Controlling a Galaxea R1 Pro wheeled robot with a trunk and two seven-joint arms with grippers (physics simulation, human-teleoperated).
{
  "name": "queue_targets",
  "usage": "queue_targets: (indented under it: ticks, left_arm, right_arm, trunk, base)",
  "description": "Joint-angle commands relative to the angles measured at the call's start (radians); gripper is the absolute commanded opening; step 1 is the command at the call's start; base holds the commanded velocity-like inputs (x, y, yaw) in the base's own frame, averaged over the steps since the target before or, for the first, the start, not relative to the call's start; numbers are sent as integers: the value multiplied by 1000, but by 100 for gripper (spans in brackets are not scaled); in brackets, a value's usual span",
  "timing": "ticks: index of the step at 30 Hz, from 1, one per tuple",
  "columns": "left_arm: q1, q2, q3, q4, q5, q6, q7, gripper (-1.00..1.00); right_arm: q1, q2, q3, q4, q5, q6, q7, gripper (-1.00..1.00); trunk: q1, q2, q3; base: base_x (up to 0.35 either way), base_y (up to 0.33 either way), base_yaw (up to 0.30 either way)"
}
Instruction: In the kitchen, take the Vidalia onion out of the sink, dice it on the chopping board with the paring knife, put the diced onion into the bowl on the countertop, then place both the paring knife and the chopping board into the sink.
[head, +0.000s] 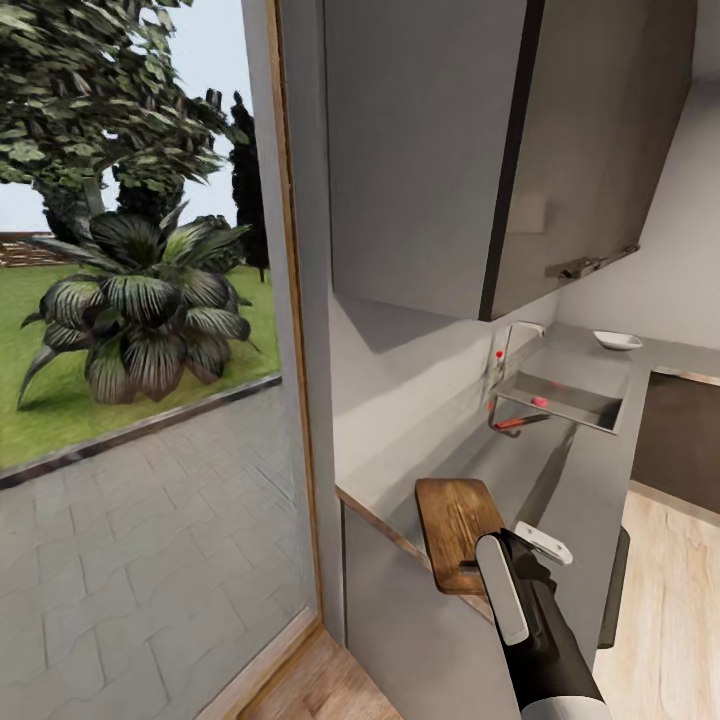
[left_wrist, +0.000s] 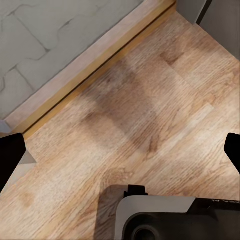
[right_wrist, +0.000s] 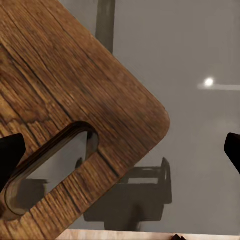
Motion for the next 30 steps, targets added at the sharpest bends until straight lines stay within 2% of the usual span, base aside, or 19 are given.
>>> queue_targets:
  ticks: [1,5,8,19,30]
  left_arm:
    - [0,0,2,0,0,-2,0,100]
    - [0,-1,2,1,0,-3,0,100]
    - [0,0,2,-2,4,2,-3,100]
    - [0,5,5,30,5,3,-4,100]
    - [0,5,5,33,4,2,-4,100]
  right_arm:
    - [0,0,-1,-1,-6,5,-6,100]
    - [0,0,0,-1,-5,5,-5,100]
    - [0,0,-17,16,-18,-6,0,100]
    - [0,0,-12,0,-17,-43,-1,100]
    - [0,0,-9,-1,-15,-47,-6,100]
  trunk:
    - [0,-1,0]
    - [0,-1,0]
    - [0,-1,0]
    - [0,-1,0]
    - [0,-1,0]
  base:
    - [3,0,0]
    - [1,0,0]
    - [0,0,0]
    - [0,0,0]
    - [0,0,0]
